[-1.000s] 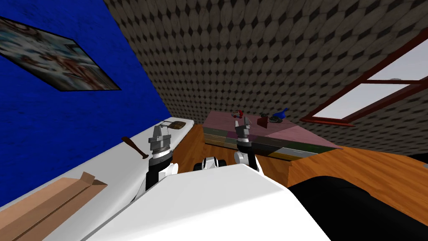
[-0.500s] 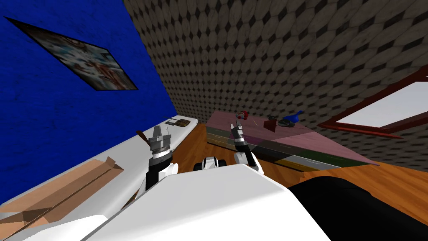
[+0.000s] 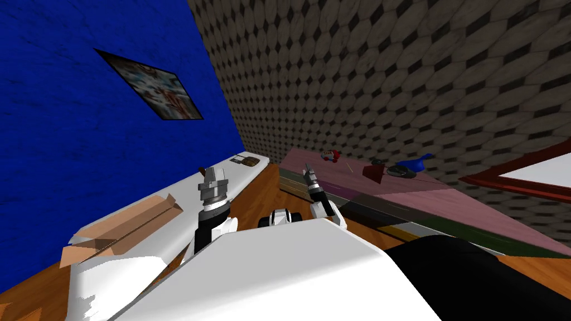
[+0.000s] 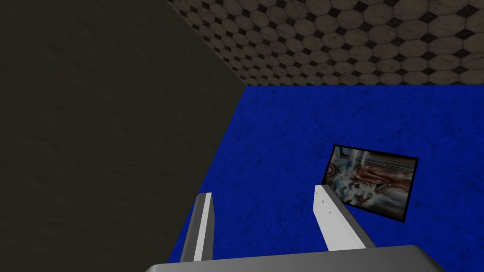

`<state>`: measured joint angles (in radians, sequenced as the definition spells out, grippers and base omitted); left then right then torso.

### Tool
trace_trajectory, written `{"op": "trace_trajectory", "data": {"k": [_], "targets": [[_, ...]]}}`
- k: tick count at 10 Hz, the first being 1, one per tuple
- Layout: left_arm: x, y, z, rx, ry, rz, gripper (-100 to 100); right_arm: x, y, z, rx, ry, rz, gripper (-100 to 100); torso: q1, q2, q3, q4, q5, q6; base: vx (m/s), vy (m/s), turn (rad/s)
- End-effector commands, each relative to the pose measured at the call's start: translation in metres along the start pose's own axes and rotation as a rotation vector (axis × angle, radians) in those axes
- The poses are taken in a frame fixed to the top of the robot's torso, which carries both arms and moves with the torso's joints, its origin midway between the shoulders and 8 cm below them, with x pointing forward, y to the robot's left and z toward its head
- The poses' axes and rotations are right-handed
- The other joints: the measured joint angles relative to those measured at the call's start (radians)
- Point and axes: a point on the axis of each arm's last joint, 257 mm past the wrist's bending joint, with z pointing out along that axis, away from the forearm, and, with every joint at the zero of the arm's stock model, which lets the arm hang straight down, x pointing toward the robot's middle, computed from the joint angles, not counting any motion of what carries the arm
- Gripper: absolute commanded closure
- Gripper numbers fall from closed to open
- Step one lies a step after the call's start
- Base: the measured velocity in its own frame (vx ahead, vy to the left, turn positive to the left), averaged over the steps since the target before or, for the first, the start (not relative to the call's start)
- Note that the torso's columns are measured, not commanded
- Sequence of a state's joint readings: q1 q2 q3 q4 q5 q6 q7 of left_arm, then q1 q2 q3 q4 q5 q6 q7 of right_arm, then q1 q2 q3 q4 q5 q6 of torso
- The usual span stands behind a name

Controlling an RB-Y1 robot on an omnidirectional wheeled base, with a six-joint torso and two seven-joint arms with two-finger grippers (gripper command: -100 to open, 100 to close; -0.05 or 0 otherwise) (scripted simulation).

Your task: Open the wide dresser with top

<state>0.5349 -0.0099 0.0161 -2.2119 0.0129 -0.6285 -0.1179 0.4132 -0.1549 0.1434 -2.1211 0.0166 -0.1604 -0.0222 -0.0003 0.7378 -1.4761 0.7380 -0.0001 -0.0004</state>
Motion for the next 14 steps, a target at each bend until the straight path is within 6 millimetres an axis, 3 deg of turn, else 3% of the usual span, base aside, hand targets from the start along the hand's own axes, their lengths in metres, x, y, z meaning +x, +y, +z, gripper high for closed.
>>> {"op": "trace_trajectory", "data": {"k": [1,3,4,5,8,10,11,12,13,14], "targets": [[0.000,0.000,0.000,0.000,0.000,0.000,0,0.013,-0.040,-0.004,0.112,0.040,-0.035,-100,0.001,0.000,0.000,0.000,0.000,0.001,-0.008,-0.018,0.254],[0.000,0.000,0.000,0.000,0.000,0.000,0,0.013,-0.046,-0.005,0.136,0.039,-0.036,-100,0.001,0.000,0.000,0.000,0.000,0.001,-0.007,-0.012,0.072],[0.000,0.000,0.000,0.000,0.000,0.000,0,0.022,-0.071,-0.008,0.201,0.066,-0.061,-100,0.001,0.000,0.000,0.000,0.000,0.001,-0.008,-0.010,0.232],[0.000,0.000,0.000,0.000,0.000,0.000,0,0.022,-0.075,-0.009,0.219,0.065,-0.062,-100,0.001,0.000,0.000,0.000,0.000,0.000,-0.007,-0.016,0.175],[0.000,0.000,0.000,0.000,0.000,0.000,0,0.040,-0.130,-0.022,0.364,0.121,-0.120,-100,0.000,0.000,0.000,0.000,0.000,0.001,-0.009,-0.021,0.269],[0.000,0.000,0.000,0.000,0.000,0.000,0,0.039,-0.139,-0.026,0.406,0.119,-0.123,-100,0.000,0.000,0.000,0.000,0.000,0.001,-0.005,-0.014,0.048],[0.000,0.000,0.000,0.000,0.000,0.000,0,0.047,-0.165,-0.035,0.471,0.149,-0.156,-100,0.001,0.000,0.000,0.000,0.000,0.001,-0.008,-0.009,0.350],[0.000,0.000,0.000,0.000,0.000,0.000,0,0.046,-0.171,-0.038,0.497,0.147,-0.158,-100,0.001,0.000,0.000,0.000,0.000,-0.001,-0.005,-0.017,0.169],[0.000,0.000,0.000,0.000,0.000,0.000,0,0.054,-0.192,-0.048,0.551,0.178,-0.193,-100,0.000,0.000,0.000,0.000,0.000,0.001,-0.008,-0.014,0.324],[0.000,0.000,0.000,0.000,0.000,0.000,0,0.052,-0.201,-0.054,0.590,0.176,-0.196,-100,0.000,0.000,0.000,0.000,0.000,0.000,-0.007,-0.018,0.143]]}}
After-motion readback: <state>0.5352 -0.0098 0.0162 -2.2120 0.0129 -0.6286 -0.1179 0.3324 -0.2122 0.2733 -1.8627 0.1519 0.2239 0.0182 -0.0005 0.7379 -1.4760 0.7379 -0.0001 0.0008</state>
